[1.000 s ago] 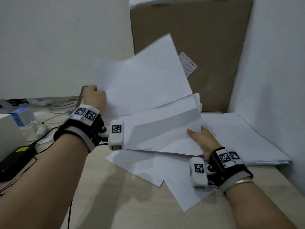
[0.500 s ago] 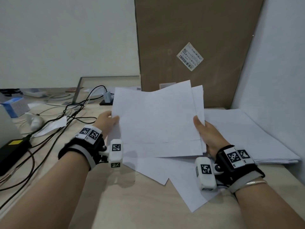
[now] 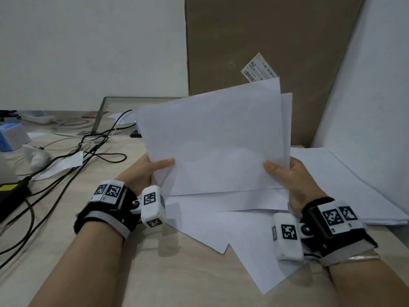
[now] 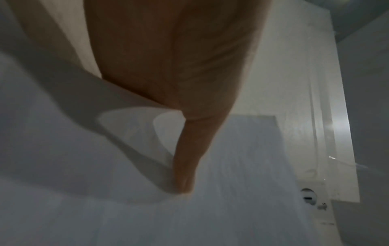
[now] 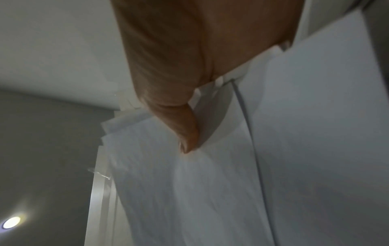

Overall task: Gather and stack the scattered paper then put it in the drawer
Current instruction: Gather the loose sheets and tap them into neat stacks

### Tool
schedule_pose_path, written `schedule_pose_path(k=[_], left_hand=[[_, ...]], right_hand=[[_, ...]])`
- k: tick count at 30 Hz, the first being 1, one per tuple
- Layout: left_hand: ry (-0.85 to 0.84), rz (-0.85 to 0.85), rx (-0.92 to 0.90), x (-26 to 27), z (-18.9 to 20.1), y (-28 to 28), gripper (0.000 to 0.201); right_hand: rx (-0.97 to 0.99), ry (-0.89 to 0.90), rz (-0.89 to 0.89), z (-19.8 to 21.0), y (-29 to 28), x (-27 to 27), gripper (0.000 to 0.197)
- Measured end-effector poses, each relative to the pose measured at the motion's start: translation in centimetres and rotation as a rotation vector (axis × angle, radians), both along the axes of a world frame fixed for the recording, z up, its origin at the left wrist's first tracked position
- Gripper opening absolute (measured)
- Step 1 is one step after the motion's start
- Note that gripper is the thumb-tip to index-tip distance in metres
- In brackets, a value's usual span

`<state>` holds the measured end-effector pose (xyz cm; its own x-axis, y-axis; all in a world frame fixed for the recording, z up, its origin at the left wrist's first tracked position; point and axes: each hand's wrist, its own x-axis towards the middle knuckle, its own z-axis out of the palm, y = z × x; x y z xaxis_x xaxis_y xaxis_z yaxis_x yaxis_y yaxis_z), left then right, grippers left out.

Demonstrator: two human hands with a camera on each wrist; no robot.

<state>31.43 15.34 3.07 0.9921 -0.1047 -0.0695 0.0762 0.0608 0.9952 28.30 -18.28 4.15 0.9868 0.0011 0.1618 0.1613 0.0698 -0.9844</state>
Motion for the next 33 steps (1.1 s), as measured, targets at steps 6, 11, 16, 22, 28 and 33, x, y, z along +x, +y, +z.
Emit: schedule_pose_path(k=[6, 11, 16, 22, 28, 33], left_hand=[[0.228, 0.039, 0.149, 0.2, 0.1, 0.2, 0.062], [0.292, 0.045, 0.162, -0.4, 0.6, -0.7, 0.030], [0.105, 0.211, 0.053, -0.6, 0.4, -1.0, 0.030], [-0.258, 0.277, -0.045, -1.0, 1.9, -1.0, 0.025], [-0.319, 0.167, -0.076, -1.4, 2.1, -0.9, 0.037], [-0.304, 0.144, -0.132, -1.4, 1.9, -0.9, 0.068]], right_hand=[[-0.053, 0.087, 0.006, -0.1, -0.3, 0.4, 0.014], [-0.150, 0.254, 0.058, -1.0, -1.0, 1.1, 0.027], [-0.076, 0.239, 0.023, -1.0, -1.1, 1.2, 0.027], [0.165, 0.032, 0.046, 0.3, -0.8, 0.7, 0.058], [0.089, -0.027, 0.118, -0.2, -0.6, 0.7, 0.087], [0.088, -0.052, 0.074, -0.4, -0.4, 0.8, 0.087]])
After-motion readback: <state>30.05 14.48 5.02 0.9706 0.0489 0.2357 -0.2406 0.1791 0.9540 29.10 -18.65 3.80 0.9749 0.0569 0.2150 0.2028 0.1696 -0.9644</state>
